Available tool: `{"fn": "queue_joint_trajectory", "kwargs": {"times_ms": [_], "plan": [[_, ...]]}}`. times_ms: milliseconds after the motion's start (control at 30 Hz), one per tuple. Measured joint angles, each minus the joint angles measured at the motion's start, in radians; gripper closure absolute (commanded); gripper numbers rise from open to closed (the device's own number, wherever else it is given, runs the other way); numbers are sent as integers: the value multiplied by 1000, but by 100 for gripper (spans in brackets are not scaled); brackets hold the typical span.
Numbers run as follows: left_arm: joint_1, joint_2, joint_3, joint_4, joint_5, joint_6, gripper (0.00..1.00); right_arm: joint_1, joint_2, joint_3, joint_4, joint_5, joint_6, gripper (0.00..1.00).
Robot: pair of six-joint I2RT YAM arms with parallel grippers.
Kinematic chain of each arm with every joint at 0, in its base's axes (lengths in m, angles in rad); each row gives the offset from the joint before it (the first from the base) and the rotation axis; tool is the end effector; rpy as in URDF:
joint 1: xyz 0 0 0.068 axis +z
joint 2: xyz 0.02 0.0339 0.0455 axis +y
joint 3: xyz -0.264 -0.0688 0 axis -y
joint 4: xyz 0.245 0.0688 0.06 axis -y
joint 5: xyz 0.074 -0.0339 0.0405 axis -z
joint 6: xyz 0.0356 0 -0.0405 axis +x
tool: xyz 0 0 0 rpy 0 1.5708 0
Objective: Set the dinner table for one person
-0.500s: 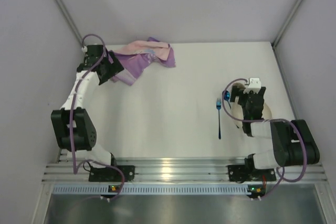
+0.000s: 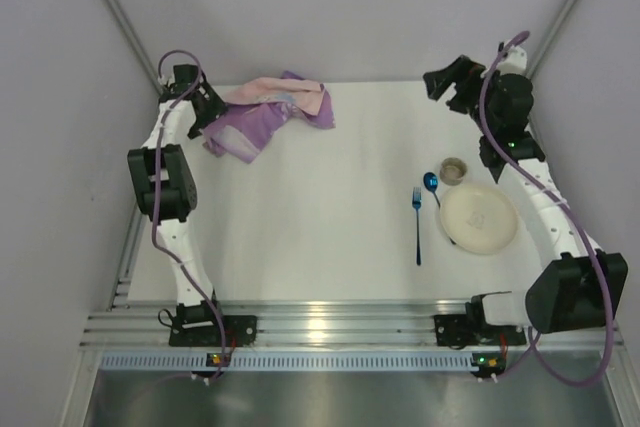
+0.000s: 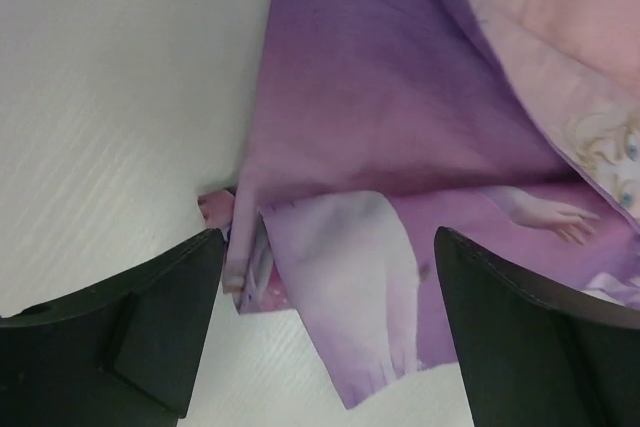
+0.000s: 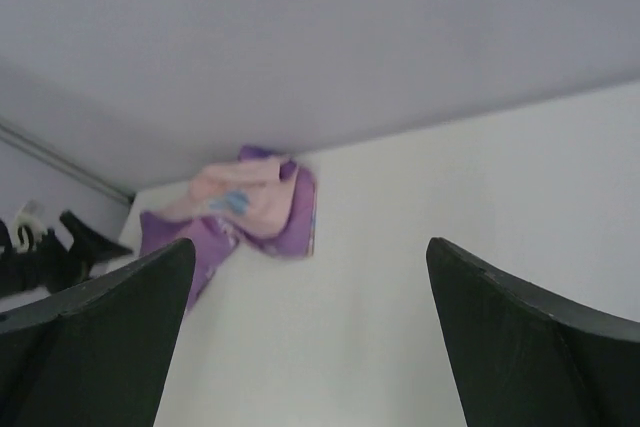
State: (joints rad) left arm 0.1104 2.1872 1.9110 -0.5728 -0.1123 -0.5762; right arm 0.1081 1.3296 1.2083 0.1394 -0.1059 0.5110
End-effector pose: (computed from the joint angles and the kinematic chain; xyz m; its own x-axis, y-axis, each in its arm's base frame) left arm 0.4935 0.0587 0.2377 -0.5258 -0.6030 -0.5999 -0.5600 0.7763 -0.2895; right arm 0.3145 0.0379 0.4018 -0.0882 0.4796 -0.8730 -0.1940 0.8514 0.4873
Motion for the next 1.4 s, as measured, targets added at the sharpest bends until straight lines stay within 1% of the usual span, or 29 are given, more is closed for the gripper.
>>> {"fn": "queue_joint_trajectory", "kwargs": {"times_ms": [100, 233, 267, 367, 433, 500, 533, 567, 700, 767, 833, 900, 1000, 1033, 1067, 1100, 1133, 1167, 1267, 1400], "plan": [[14, 82, 42, -5, 17, 20, 8, 22, -22, -77, -148, -44, 15, 0], [13, 172, 93, -5, 39, 54, 8, 29, -81, -165, -343, -65, 14, 0], [13, 183, 97, -4, 37, 64, 9, 29, -97, -174, -377, -66, 13, 0], [6, 193, 118, -3, 51, 73, 14, 29, -146, -184, -428, -69, 8, 0], [2, 203, 122, -5, 46, 75, 47, 29, -168, -184, -442, -69, 2, 0], [-2, 212, 128, -6, 58, 77, 71, 28, -175, -184, -451, -69, -4, 0], [-3, 219, 132, -5, 64, 82, 98, 28, -175, -184, -456, -69, -6, 0], [-4, 222, 135, -3, 80, 85, 100, 28, -174, -184, -464, -70, -8, 0], [-21, 223, 126, 10, 113, 99, 100, 29, -154, -183, -480, -84, -8, 0], [-40, 208, 98, 28, 129, 101, 100, 31, -127, -181, -478, -97, 6, 0], [-74, 172, 35, 49, 147, 107, 100, 39, -78, -179, -468, -120, 25, 0], [-133, 120, -50, 67, 151, 119, 100, 54, -18, -177, -462, -152, 48, 0], [-256, 27, -198, 86, 177, 119, 100, 93, 102, -153, -446, -224, 99, 0], [-310, -8, -254, 91, 189, 110, 95, 108, 139, -145, -435, -246, 118, 0], [-356, -39, -306, 97, 200, 98, 78, 126, 178, -139, -420, -270, 138, 0], [-390, -63, -342, 99, 210, 91, 32, 143, 214, -138, -402, -293, 158, 0], [-436, -95, -391, 101, 233, 75, 13, 158, 242, -137, -393, -313, 176, 0], [-466, -127, -425, 116, 256, 50, 2, 175, 276, -134, -379, -337, 202, 0], [-505, -208, -497, 97, 292, -4, 2, 204, 351, -133, -322, -396, 272, 0], [-489, -252, -516, 35, 274, -43, 2, 217, 426, -119, -267, -434, 339, 1]]}}
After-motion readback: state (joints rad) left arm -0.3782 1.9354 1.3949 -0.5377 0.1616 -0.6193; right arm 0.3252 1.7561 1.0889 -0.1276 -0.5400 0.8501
